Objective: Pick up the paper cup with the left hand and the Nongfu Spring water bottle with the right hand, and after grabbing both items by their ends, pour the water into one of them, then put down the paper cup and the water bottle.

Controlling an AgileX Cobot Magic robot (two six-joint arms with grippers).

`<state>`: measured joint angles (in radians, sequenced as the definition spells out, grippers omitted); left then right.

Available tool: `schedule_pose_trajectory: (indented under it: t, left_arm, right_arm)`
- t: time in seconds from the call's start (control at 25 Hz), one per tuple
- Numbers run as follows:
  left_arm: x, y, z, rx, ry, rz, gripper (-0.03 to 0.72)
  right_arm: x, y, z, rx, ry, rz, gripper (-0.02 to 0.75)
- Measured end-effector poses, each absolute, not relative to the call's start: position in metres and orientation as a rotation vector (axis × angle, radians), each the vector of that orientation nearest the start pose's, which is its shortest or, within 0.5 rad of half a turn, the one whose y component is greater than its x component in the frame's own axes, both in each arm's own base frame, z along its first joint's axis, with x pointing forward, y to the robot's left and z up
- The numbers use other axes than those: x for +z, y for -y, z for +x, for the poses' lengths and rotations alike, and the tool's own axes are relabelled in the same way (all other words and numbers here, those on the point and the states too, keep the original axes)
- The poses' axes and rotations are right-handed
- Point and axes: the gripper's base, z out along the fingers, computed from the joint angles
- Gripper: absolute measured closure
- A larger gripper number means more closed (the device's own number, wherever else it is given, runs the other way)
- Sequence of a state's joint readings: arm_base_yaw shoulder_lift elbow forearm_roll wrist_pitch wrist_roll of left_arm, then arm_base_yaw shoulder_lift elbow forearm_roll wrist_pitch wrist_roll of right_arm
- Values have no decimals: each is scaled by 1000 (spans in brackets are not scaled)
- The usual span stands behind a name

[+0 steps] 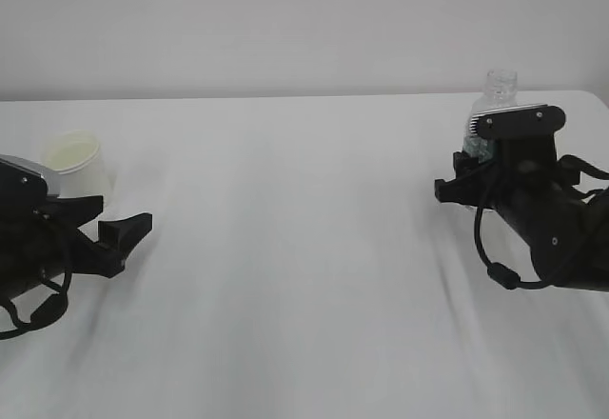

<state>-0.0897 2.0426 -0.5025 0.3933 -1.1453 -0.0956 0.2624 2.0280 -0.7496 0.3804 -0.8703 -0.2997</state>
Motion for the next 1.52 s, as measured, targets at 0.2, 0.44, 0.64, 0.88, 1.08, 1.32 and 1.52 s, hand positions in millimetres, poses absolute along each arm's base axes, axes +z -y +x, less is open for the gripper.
schedule_pose_trajectory:
  t: [0.2, 0.44, 0.64, 0.88, 1.08, 1.32, 1.52]
  left_arm:
    - [82, 58, 291, -350, -1861, 393, 100]
    - [82, 58, 291, -349, -1861, 392, 100]
    - [82, 57, 291, -340, -1863, 375, 100]
    - [82, 56, 291, -338, -1864, 371, 100]
    - [82, 56, 291, -337, -1864, 370, 101]
    - [82, 56, 291, -337, -1864, 370, 101]
    - [82, 56, 291, -337, -1863, 371, 101]
  right_arm:
    - [104, -69, 357, -127, -1894, -99, 293]
    - [92, -71, 362, -110, -1912, -79, 293]
    - [88, -71, 362, -80, -1922, -49, 293]
    - [88, -72, 362, -71, -1922, -41, 293]
    - [88, -72, 362, -70, -1922, -41, 293]
    - [88, -72, 362, -67, -1920, -52, 280]
    - [88, -73, 362, -65, -1919, -58, 211]
